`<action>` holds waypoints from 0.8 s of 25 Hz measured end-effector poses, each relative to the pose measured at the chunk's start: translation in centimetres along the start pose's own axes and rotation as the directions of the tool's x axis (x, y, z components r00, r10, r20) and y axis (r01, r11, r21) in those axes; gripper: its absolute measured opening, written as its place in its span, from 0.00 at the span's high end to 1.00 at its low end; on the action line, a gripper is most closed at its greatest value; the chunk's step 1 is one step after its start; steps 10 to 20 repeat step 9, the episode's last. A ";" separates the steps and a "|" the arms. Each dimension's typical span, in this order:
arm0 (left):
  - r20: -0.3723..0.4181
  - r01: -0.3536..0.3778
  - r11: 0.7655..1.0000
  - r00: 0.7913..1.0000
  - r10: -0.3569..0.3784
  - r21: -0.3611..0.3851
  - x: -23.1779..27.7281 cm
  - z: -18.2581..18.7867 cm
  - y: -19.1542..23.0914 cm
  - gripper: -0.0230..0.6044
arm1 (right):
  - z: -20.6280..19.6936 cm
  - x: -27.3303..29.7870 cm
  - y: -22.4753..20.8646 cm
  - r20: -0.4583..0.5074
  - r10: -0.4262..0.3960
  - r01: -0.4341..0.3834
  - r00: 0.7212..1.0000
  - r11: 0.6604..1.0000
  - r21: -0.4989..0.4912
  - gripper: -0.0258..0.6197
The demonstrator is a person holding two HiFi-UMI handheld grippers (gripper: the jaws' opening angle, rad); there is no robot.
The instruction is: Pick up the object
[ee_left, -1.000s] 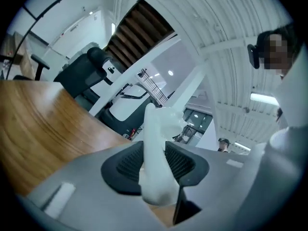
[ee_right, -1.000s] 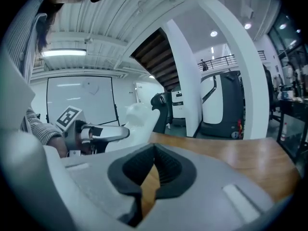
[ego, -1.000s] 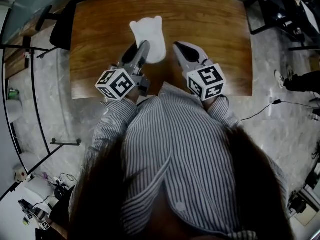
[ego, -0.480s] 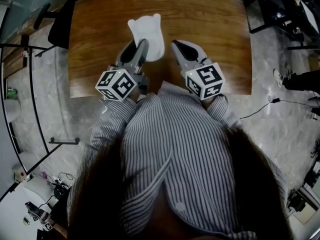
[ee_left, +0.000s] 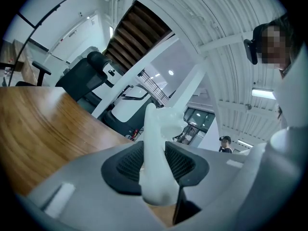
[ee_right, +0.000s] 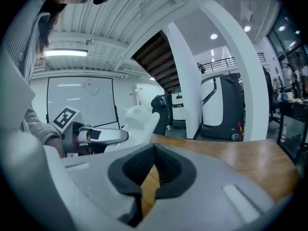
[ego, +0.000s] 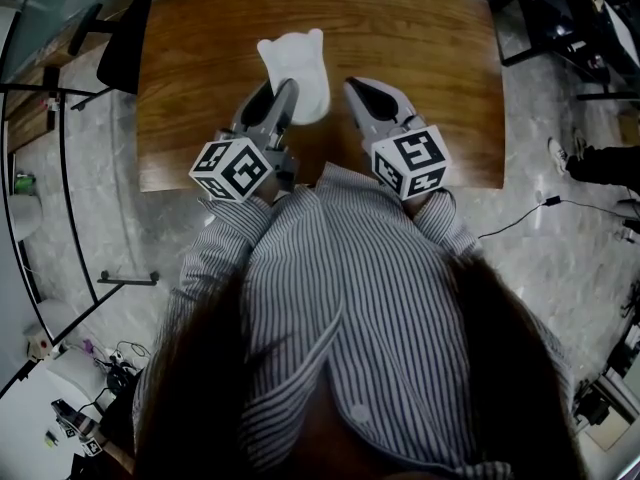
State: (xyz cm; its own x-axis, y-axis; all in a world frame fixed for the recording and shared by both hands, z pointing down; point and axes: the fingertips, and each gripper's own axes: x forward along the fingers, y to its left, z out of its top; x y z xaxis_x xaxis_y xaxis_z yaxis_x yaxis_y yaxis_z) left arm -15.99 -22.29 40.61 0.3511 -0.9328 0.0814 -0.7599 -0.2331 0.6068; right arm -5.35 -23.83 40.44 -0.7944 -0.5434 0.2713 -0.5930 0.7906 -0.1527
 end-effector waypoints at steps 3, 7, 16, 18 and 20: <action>0.001 -0.001 1.000 1.000 0.001 -0.001 0.0 -0.1 0.1 0.73 | -0.1 0.1 0.1 -0.003 0.010 -0.010 1.000 1.000 -0.002 0.96; -0.004 -0.013 1.000 1.000 0.013 -0.003 -0.1 -0.2 0.3 0.73 | -0.2 0.1 0.2 -0.006 0.023 -0.023 1.000 1.000 -0.002 0.96; -0.006 -0.012 1.000 1.000 0.012 -0.006 -0.1 -0.3 0.3 0.73 | -0.2 0.0 0.3 -0.007 0.028 -0.028 1.000 1.000 -0.002 0.96; -0.006 -0.012 1.000 1.000 0.012 -0.006 -0.1 -0.3 0.3 0.73 | -0.2 0.0 0.3 -0.007 0.028 -0.028 1.000 1.000 -0.002 0.96; -0.006 -0.012 1.000 1.000 0.012 -0.006 -0.1 -0.3 0.3 0.73 | -0.2 0.0 0.3 -0.007 0.028 -0.028 1.000 1.000 -0.002 0.96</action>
